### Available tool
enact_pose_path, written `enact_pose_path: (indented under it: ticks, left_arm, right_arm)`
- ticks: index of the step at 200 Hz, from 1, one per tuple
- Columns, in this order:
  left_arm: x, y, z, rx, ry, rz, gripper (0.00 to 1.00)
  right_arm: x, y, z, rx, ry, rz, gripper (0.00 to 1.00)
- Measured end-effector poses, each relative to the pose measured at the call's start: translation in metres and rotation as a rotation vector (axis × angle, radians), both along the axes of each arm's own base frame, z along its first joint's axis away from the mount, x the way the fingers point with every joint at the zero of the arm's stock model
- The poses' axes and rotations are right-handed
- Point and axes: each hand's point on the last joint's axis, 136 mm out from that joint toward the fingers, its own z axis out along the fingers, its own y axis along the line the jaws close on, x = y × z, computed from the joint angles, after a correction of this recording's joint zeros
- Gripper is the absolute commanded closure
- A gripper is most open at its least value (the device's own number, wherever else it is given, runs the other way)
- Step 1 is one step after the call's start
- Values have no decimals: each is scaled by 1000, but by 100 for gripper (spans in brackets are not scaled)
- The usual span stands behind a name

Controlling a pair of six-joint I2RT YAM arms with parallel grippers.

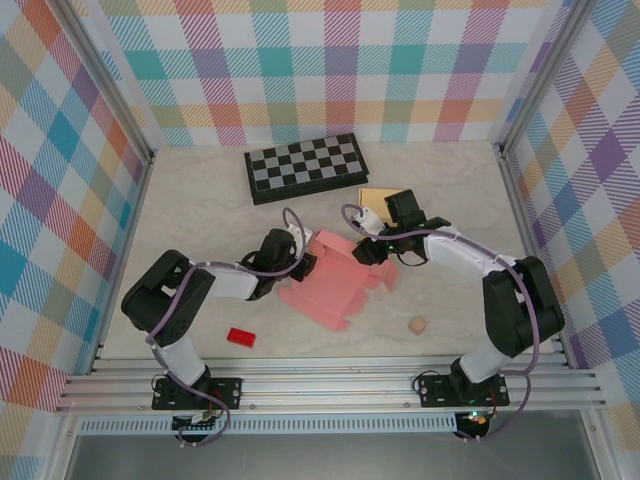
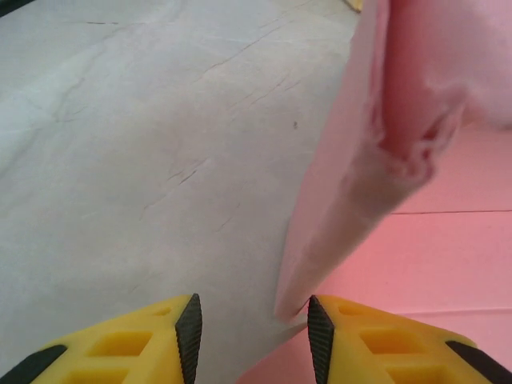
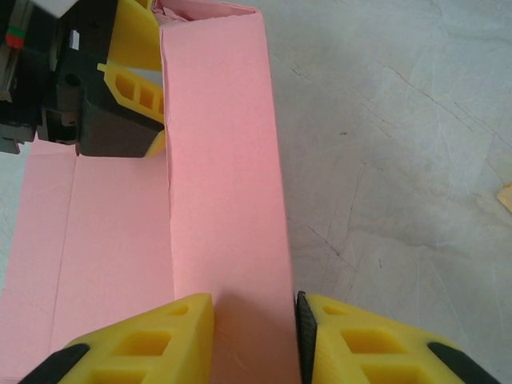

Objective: Fold the paper box

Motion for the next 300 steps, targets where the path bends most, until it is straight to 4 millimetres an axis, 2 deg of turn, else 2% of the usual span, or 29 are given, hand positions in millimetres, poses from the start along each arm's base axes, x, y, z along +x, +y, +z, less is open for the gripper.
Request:
enact_pose_path:
  ticks: [44,108,160,211,278,300]
  left_arm:
    - [6,-16,4,-64,11,-59,56]
    - [20,-21,1,-185,56,-106,56]
    - [27,-36,2,-249,80,-152,56]
    - [29,-41,-7,-279,109,-148,57]
    - [34,-44,-8,-319,106,-126,58]
    - [35,-45,-9,-338,110,-116,62]
  right_arm:
    - [2,-3,0,9,14,9,68]
    - [7,-14,0,83,97,14,72]
    - [8,-15,-2,106,141,21,73]
    - [6,-14,-1,111,152,29,72]
    - [4,-13,0,122,179,36,73]
    - [3,-13,0,123,189,37,74]
